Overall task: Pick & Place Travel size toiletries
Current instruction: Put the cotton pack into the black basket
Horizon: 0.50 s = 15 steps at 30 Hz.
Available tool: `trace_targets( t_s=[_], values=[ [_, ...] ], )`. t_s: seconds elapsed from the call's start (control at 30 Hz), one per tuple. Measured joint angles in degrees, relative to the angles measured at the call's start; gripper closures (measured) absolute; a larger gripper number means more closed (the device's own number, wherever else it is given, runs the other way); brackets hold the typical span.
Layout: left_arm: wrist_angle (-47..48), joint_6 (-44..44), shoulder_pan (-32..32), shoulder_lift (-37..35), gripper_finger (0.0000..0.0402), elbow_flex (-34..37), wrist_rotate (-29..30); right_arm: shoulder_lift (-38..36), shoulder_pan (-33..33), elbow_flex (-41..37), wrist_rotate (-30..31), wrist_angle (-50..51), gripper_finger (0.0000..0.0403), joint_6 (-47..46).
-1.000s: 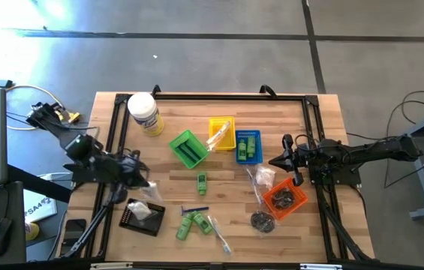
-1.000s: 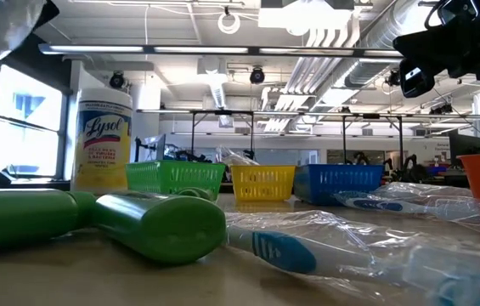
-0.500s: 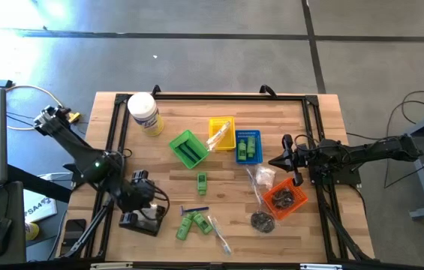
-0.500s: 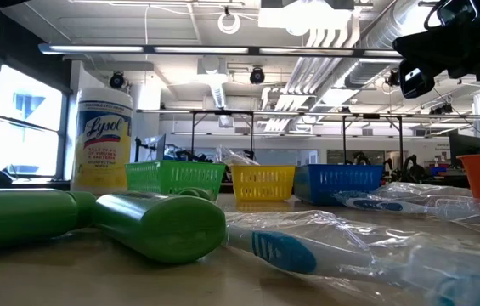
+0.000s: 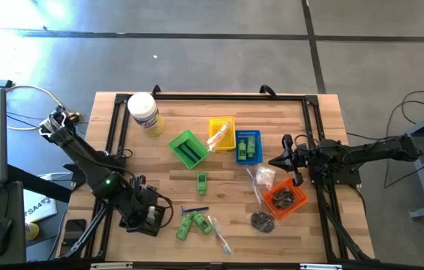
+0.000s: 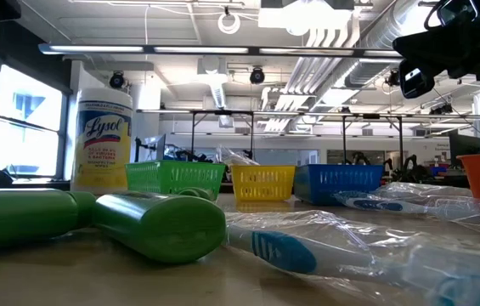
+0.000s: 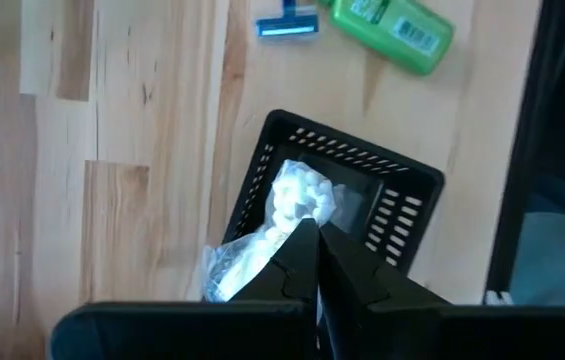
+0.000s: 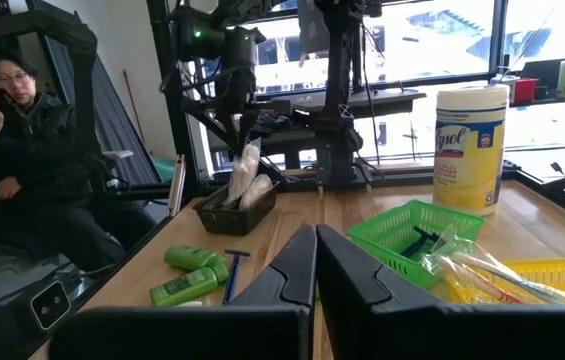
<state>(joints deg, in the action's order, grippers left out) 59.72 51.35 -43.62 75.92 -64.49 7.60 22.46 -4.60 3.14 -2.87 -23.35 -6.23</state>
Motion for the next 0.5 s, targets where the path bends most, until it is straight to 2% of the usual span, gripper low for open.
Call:
trace_targets(
  t_s=[0.27, 0.5],
  values=[
    [-0.15, 1.69, 0.1, 5.55, 0.0401, 0.0, -3.9, 0.0, 0.0, 0.0, 0.0, 0.0, 0.0399, -0.01],
    [-0.42, 1.71, 0.09, 7.2, 0.0401, 0.0, -5.58, 0.0, 0.0, 0.0, -0.01, 0.0, 0.0399, -0.01]
  ],
)
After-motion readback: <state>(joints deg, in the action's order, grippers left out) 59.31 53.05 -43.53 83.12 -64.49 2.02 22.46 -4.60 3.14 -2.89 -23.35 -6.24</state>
